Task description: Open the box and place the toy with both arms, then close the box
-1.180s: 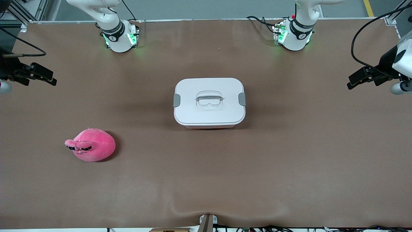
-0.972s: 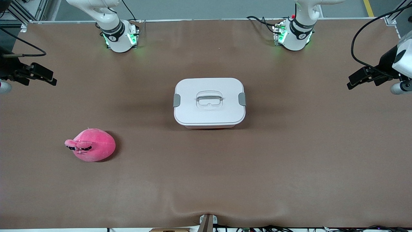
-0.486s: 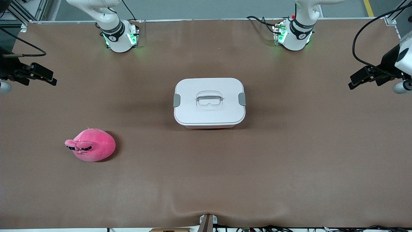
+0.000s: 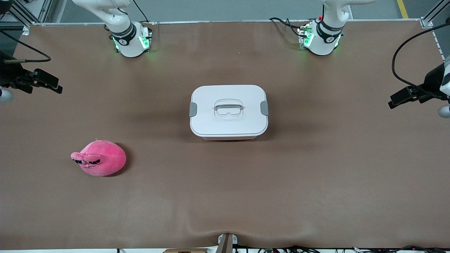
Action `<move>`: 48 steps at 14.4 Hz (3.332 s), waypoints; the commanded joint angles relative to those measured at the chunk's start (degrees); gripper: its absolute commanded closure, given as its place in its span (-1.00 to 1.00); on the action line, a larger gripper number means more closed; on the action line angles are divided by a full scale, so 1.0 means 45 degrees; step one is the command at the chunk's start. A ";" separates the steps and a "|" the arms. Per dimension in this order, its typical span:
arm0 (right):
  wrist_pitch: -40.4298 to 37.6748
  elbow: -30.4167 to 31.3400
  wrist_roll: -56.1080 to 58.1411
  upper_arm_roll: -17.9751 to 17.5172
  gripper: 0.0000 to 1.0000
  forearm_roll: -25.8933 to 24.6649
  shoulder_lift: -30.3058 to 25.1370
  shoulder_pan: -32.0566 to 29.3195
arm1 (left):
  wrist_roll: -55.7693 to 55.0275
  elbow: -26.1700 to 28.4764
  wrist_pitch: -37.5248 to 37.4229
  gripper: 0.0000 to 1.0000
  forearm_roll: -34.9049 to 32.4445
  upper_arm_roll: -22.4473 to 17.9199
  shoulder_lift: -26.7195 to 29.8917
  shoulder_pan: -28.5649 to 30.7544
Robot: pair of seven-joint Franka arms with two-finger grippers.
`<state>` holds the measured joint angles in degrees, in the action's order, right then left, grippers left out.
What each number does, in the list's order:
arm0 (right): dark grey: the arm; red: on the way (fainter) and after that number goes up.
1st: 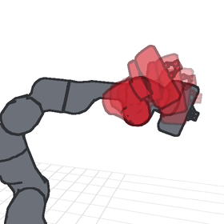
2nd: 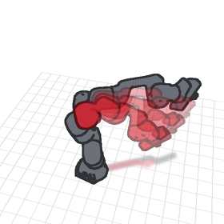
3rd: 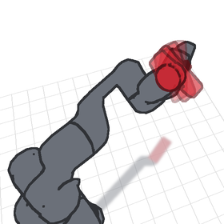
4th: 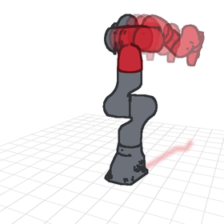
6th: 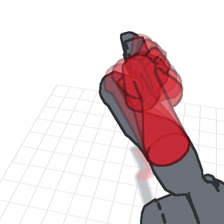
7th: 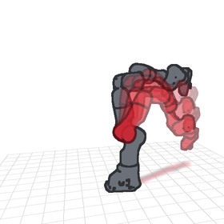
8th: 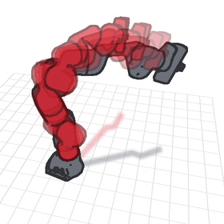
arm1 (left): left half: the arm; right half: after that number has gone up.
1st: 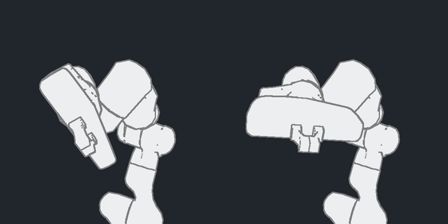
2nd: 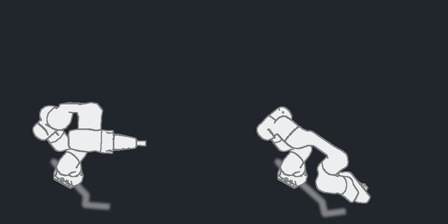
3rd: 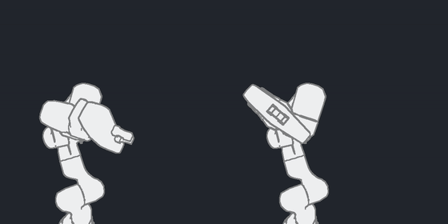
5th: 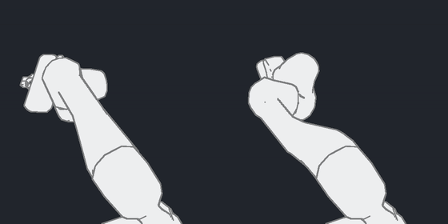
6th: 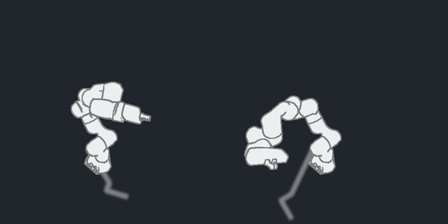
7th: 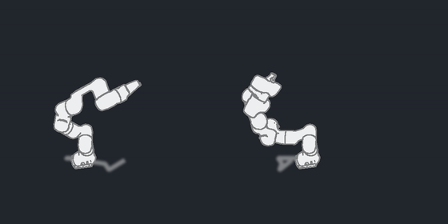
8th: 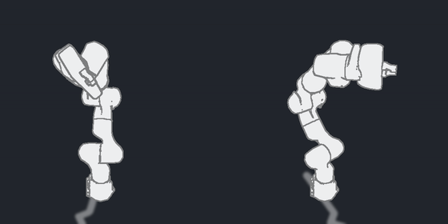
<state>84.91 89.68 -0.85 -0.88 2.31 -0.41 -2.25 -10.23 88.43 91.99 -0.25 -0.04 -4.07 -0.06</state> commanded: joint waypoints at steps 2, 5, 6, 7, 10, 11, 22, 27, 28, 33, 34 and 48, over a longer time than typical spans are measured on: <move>0.0194 0.0188 -0.0064 -0.0058 -1.00 0.0228 -0.0046 -0.0163 | -0.0284 -0.0704 -0.0014 -1.00 -0.0218 0.0049 -0.0811 -0.0046; 0.0291 0.0364 -0.0045 -0.0058 -1.00 0.0209 -0.0027 -0.0163 | -0.1649 -0.1290 0.0085 -1.00 -0.0179 0.0088 -0.1651 -0.0183; 0.0369 0.0383 -0.0045 -0.0058 -1.00 0.0228 -0.0027 -0.0163 | -0.2137 -0.1310 0.0143 -1.00 -0.0140 0.0127 -0.1769 -0.0222; 0.0370 0.0384 -0.0045 -0.0058 -1.00 0.0228 -0.0027 -0.0163 | -0.2664 -0.1311 0.0201 -1.00 -0.0101 0.0185 -0.1828 -0.0241; 0.0623 0.0384 -0.0045 -0.0058 -1.00 0.0228 0.0012 -0.0105 | -0.4129 -0.1311 0.0241 -1.00 -0.0101 0.0283 -0.1985 -0.0670; 0.0624 0.0384 -0.0025 -0.0058 -1.00 0.0209 0.0012 -0.0066 | -0.4559 -0.1291 0.0318 -1.00 -0.0101 0.0283 -0.2005 -0.0826; 0.2399 0.0989 0.0834 -0.0039 -1.00 0.0131 0.1105 -0.0163 | -1.0398 -0.1311 0.0690 -1.00 -0.0023 0.0322 -0.2473 -0.3130; 0.3221 0.0950 0.1888 -0.0039 -1.00 0.0092 0.1848 -0.0221 | -1.2080 -0.1311 0.0768 -1.00 -0.0023 0.0303 -0.2707 -0.3932; 0.3221 0.0892 0.1889 -0.0039 -1.00 0.0072 0.1848 -0.0222 | -1.2431 -0.1311 0.0826 -1.00 -0.0023 0.0303 -0.2805 -0.4126; 0.3649 0.0755 0.1869 -0.0058 -1.00 0.0131 0.2647 -0.0222 | -1.4792 -0.1311 0.1528 -1.00 0.0093 0.0361 -0.3020 -0.4927; 0.3941 0.0735 0.1889 -0.0058 -1.00 0.0130 0.2939 -0.0202 | -1.5378 -0.1311 0.1665 -1.00 0.0230 0.0381 -0.3098 -0.5045; 0.6247 0.0735 0.3646 -0.0058 -1.00 -0.0397 0.4894 -0.0085 | -2.2136 -0.1311 0.2934 -1.00 0.0602 0.0440 -0.4523 -0.7564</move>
<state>112.06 94.14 13.55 -0.87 1.48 20.05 -2.46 -105.81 84.04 103.72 1.51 2.33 -22.36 -32.54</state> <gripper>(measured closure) 0.000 0.000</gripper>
